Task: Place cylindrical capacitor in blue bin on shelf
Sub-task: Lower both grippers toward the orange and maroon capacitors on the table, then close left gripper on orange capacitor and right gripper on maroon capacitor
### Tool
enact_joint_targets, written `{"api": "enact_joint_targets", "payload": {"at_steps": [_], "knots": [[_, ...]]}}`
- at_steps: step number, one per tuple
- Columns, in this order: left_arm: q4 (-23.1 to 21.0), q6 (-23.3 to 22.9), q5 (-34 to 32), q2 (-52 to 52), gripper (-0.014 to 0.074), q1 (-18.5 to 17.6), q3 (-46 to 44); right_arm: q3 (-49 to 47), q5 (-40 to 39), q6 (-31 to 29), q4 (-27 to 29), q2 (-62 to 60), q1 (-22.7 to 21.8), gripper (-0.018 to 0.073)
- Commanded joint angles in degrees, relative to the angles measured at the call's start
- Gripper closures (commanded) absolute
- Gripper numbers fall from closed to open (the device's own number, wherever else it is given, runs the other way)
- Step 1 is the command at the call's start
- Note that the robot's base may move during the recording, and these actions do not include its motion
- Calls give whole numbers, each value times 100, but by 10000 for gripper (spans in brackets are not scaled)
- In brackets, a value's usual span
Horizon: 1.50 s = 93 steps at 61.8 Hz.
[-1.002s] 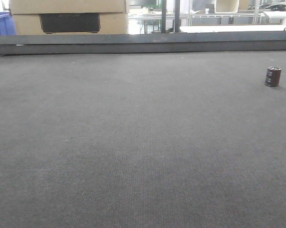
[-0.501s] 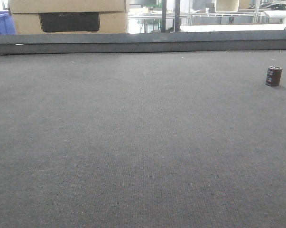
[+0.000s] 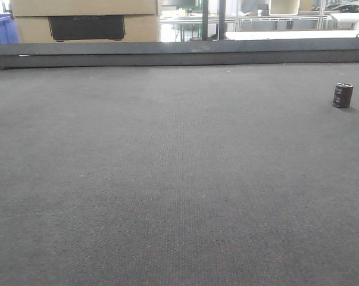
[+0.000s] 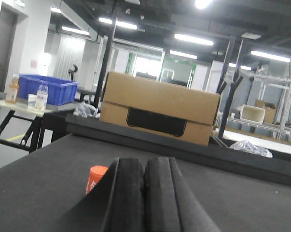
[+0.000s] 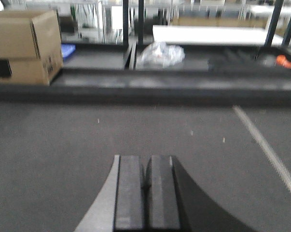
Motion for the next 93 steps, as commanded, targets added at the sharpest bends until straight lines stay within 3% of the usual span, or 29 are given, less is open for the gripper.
{"api": "enact_joint_targets", "payload": {"at_steps": [1, 7, 13, 17, 22, 28, 32, 36, 46, 55, 62, 68, 82, 93], "knots": [[-29, -17, 124, -13, 707, 9, -66, -53, -43, 0, -92, 253, 18, 720], [63, -17, 457, -13, 707, 9, -232, -53, -67, -10, -111, 414, 18, 720], [809, -17, 1145, -13, 707, 9, -667, -53, -80, -23, -136, 475, 18, 715], [1280, -17, 1733, -13, 707, 9, -1101, -53, -99, -23, -136, 484, 18, 660], [1575, -17, 2338, 269, 707, 9, -1713, -53, -163, -23, -136, 484, 18, 486], [1587, -17, 2654, 747, 692, 9, -2300, -53, -231, -23, -136, 484, 18, 234], [1587, -17, 2838, 1176, 633, 9, -2662, -53, -293, -23, -143, 484, 18, 71], [1587, -17, 3012, 1572, 524, 9, -2974, -53, -332, -23, -164, 484, 18, -16], [1518, -17, 3096, 2456, 188, 9, -3477, -53, -332, -23, -191, 597, 18, -9], [1393, -17, 2956, 2888, -7, -99, -3607, -41, -332, -23, -281, 1079, 8, -9], [1393, -17, 2796, 3004, -14, -287, -3607, 109, -650, -23, -281, 1583, 8, -9], [1393, -17, 2705, 3065, -14, -416, -3607, 543, -1485, -23, -281, 2019, 8, -9], [1362, -17, 2671, 3167, -14, -439, -3607, 1685, -4844, -23, -281, 3308, 18, -9], [1362, -17, 2646, 3349, -14, -439, -3607, 1580, -6339, -23, -281, 4606, 18, -9]]}}
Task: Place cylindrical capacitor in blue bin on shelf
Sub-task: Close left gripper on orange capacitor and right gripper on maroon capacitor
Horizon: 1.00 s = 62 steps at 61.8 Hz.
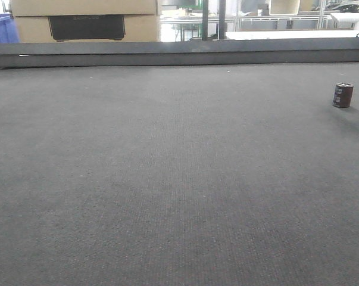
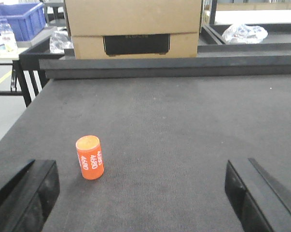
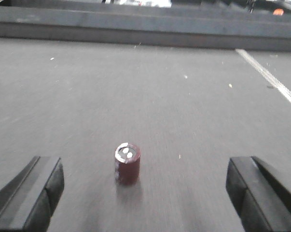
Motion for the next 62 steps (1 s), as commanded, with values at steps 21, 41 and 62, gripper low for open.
{"api": "enact_joint_targets", "payload": {"at_steps": [21, 41, 62], "knots": [[0, -17, -298, 642, -14, -47, -41, -1615, -1071, 79, -87, 2317, 18, -9], [-31, -17, -575, 1228, -14, -47, -41, -2578, -824, 107, -87, 3277, 18, -9], [-96, -17, -847, 1262, -14, -47, -41, -2577, -950, 107, -124, 3512, 18, 112]]}}
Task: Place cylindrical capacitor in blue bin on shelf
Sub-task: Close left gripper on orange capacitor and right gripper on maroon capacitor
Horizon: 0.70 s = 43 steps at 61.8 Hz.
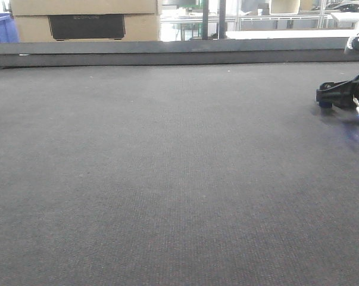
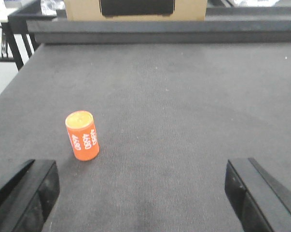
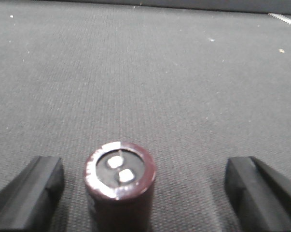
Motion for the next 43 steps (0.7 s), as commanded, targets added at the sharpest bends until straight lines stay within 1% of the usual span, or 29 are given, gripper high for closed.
{"api": "enact_joint_targets", "payload": {"at_steps": [1, 4, 5, 8, 9, 17, 22, 28, 35, 39, 43], "knots": [[-43, -17, -170, 1, -14, -47, -41, -47, -239, 0, -67, 6, 11, 140], [-43, -17, -169, 1, -14, -47, -41, -47, -250, 0, -72, 6, 11, 239], [-59, -17, -169, 1, -14, -47, -41, -47, -250, 0, -72, 6, 11, 294], [-73, -17, -169, 1, -14, -47, -41, -47, -250, 0, -96, 6, 11, 410], [-73, -17, -169, 1, -14, -47, -41, -47, -250, 0, -108, 6, 11, 466], [-72, -17, -246, 31, -12, -5, -41, -47, -260, 0, -131, -22, 11, 727], [-72, -17, -563, 184, -5, 123, -41, -47, -260, 0, -131, -130, 11, 719], [-72, -17, -1098, 532, -4, 378, -41, -47, -105, 0, -131, -362, 11, 720], [-87, -17, -1760, 1195, -5, 722, -41, -47, 427, 0, -131, -920, 11, 721], [-239, -17, -1965, 1549, -5, 843, -41, -19, 685, 0, -131, -1201, 11, 721], [-481, -17, -2225, 2013, -5, 961, -41, 100, 802, 0, -131, -1536, 11, 721]]}}
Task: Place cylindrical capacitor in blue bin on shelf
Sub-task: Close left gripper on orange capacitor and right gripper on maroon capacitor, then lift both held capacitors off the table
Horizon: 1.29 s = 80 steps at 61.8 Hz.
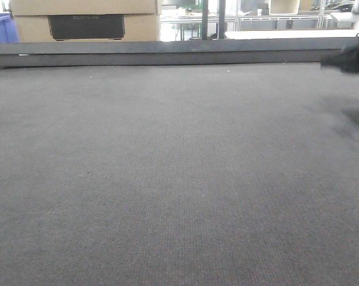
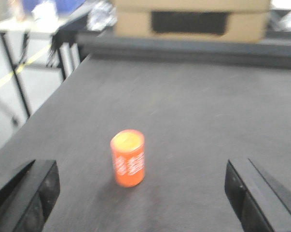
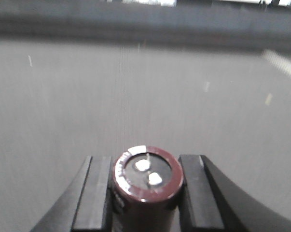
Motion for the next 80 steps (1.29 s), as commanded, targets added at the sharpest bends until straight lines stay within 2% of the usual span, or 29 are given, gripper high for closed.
{"api": "enact_joint_targets", "payload": {"at_steps": [1, 12, 15, 21, 29, 41, 59, 72, 76, 79, 80], "knots": [[-289, -17, -493, 511, -5, 128, -37, 131, 104, 0, -12, -540, 11, 721], [-367, -27, -1694, 1738, -5, 44, -37, 638, 587, 0, -12, -1571, 55, 721], [-349, -27, -2113, 2072, -5, -2, -49, 720, 974, 0, -12, -1898, 100, 721], [-349, -27, -2487, 2685, -5, -8, -193, 746, 1930, 0, -12, -2584, 210, 721], [-349, -27, -2565, 3423, -5, -8, -668, 746, 2707, 0, -12, -3503, 415, 721], [-386, -27, -2520, 4340, -5, -8, -1582, 746, 2838, 0, -12, -4490, 526, 721], [-472, -27, -2351, 5216, -5, 2, -2388, 746, 3205, 0, -12, -5061, 526, 721], [-501, -27, -2380, 5587, -1, 49, -2605, 746, 3338, 0, -12, -5121, 526, 721], [-582, -27, -2354, 5627, 34, 49, -2605, 746, 3338, 0, -12, -5121, 526, 721], [-608, -27, -2319, 5637, 104, 54, -2605, 746, 3338, 0, -12, -5121, 526, 721], [-608, -27, -2319, 5637, 161, 54, -2605, 746, 3338, 0, -12, -5121, 526, 721]]}}
